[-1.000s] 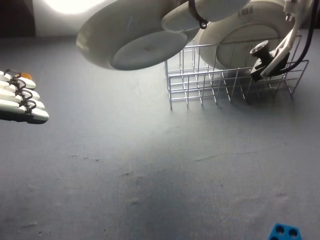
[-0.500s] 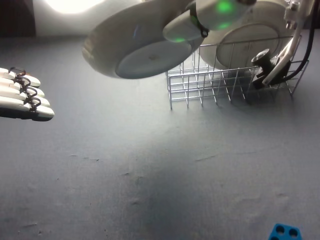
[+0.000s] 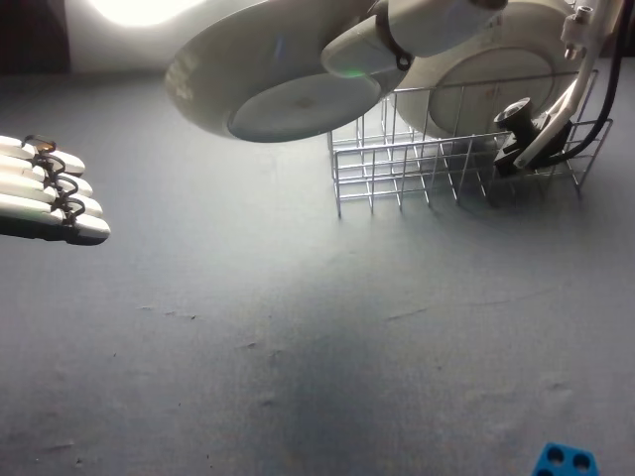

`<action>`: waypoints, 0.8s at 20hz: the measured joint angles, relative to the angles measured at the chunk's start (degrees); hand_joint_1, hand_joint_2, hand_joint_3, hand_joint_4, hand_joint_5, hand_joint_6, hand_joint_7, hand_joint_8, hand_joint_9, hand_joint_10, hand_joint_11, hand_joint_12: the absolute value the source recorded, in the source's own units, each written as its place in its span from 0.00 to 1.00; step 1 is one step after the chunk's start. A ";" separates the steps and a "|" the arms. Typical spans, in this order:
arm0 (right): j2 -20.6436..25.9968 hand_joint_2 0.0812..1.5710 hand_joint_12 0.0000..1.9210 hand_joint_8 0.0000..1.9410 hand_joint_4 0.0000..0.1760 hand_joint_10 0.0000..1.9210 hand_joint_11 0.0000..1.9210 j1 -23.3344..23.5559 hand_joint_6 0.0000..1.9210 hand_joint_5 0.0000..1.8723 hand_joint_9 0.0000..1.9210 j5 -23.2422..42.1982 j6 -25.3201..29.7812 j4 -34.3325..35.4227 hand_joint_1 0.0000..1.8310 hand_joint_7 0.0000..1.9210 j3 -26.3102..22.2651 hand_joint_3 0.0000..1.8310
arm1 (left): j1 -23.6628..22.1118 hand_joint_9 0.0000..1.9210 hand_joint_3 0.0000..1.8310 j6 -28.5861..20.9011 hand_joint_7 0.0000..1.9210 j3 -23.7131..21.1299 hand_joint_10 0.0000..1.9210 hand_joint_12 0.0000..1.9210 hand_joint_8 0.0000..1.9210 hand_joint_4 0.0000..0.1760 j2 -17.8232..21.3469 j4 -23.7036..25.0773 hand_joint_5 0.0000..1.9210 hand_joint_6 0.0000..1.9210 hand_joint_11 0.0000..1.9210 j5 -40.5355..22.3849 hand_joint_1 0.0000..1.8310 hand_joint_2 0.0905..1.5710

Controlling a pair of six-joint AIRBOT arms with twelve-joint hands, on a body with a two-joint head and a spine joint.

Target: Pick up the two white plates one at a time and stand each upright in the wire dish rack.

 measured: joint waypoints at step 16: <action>-1.09 0.66 0.44 0.38 0.00 0.49 0.48 0.87 0.46 0.53 0.56 -0.17 -1.20 -1.05 0.76 0.58 -0.28 0.00 | -0.42 0.04 0.00 0.00 0.06 -0.24 0.00 0.01 0.00 0.00 -0.13 0.48 0.05 0.00 0.02 -0.09 0.00 0.66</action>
